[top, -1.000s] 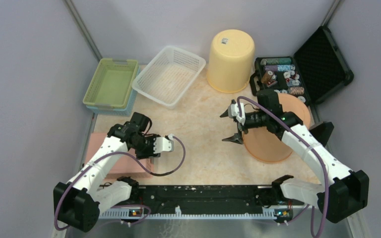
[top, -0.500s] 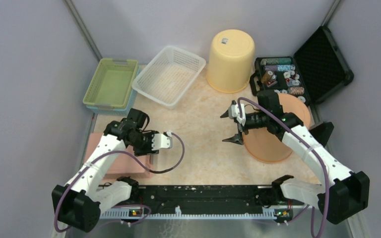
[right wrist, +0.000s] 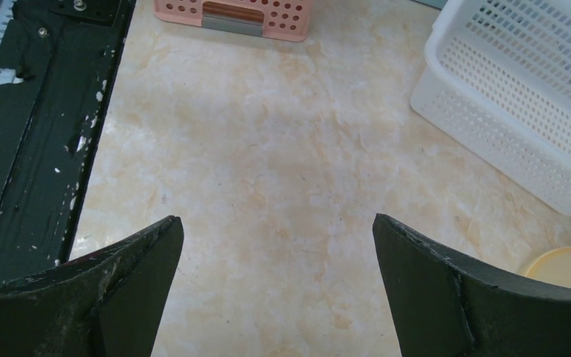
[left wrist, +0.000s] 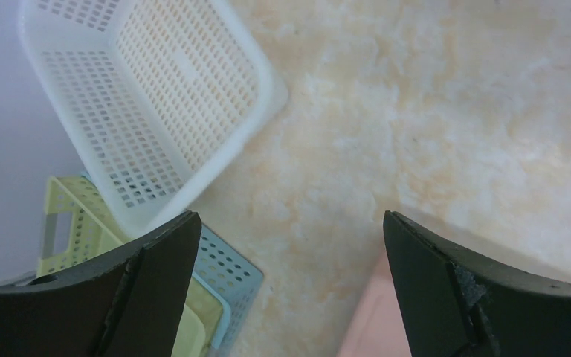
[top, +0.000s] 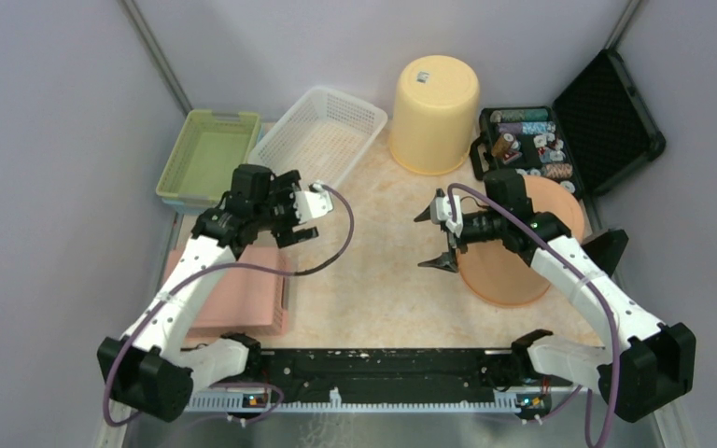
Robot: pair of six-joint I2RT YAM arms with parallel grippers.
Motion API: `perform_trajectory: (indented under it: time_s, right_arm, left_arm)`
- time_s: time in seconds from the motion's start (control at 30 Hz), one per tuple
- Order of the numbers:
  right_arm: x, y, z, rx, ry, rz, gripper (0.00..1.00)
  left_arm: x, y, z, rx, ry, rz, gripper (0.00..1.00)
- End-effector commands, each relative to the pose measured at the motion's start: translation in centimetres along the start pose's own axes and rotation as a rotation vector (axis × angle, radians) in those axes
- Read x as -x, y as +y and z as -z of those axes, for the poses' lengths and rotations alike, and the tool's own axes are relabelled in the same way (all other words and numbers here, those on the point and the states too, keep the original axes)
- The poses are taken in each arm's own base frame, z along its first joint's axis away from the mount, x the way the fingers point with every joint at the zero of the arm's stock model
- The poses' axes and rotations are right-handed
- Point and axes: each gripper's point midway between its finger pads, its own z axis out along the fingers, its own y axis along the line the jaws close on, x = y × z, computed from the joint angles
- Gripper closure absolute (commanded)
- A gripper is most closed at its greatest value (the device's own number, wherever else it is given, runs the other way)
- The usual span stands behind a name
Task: Turn the large container upside down
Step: Move the container to the corner of the board, then turn the container upside down at the center of the board.
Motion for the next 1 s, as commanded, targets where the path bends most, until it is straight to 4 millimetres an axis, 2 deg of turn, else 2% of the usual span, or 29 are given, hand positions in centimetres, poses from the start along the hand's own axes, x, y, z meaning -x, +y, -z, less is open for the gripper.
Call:
perform_trajectory:
  time_s: [0.0, 0.17, 0.3, 0.43, 0.7, 0.83, 0.97]
  right_arm:
    - [1.2, 0.1, 0.3, 0.001, -0.048, 0.074, 0.01]
    - [1.6, 0.6, 0.5, 0.011, -0.067, 0.1, 0.01]
    - [2.0, 0.8, 0.8, 0.012, -0.086, 0.117, 0.01]
    - [2.4, 0.8, 1.3, 0.001, -0.101, 0.134, 0.01]
    - [2.6, 0.6, 1.7, -0.021, -0.114, 0.156, 0.01]
    - [2.6, 0.5, 1.8, -0.023, -0.115, 0.156, 0.01]
    - [2.5, 0.5, 1.8, -0.025, -0.115, 0.156, 0.01]
  left_arm:
    - [2.1, 6.1, -3.1, 0.184, -0.081, 0.054, 0.01]
    - [1.8, 8.9, -7.1, 0.207, -0.051, 0.09, 0.01]
    - [1.1, 9.7, -10.1, 0.178, -0.022, 0.1, 0.01]
    - [0.4, 9.2, -12.7, 0.116, -0.002, 0.118, 0.02]
    - [-1.0, 7.4, -15.9, 0.028, 0.037, 0.142, 0.09]
    - [-1.6, 6.8, -17.0, -0.004, 0.067, 0.169, 0.18]
    - [-2.1, 6.3, -17.5, -0.024, 0.089, 0.191, 0.35]
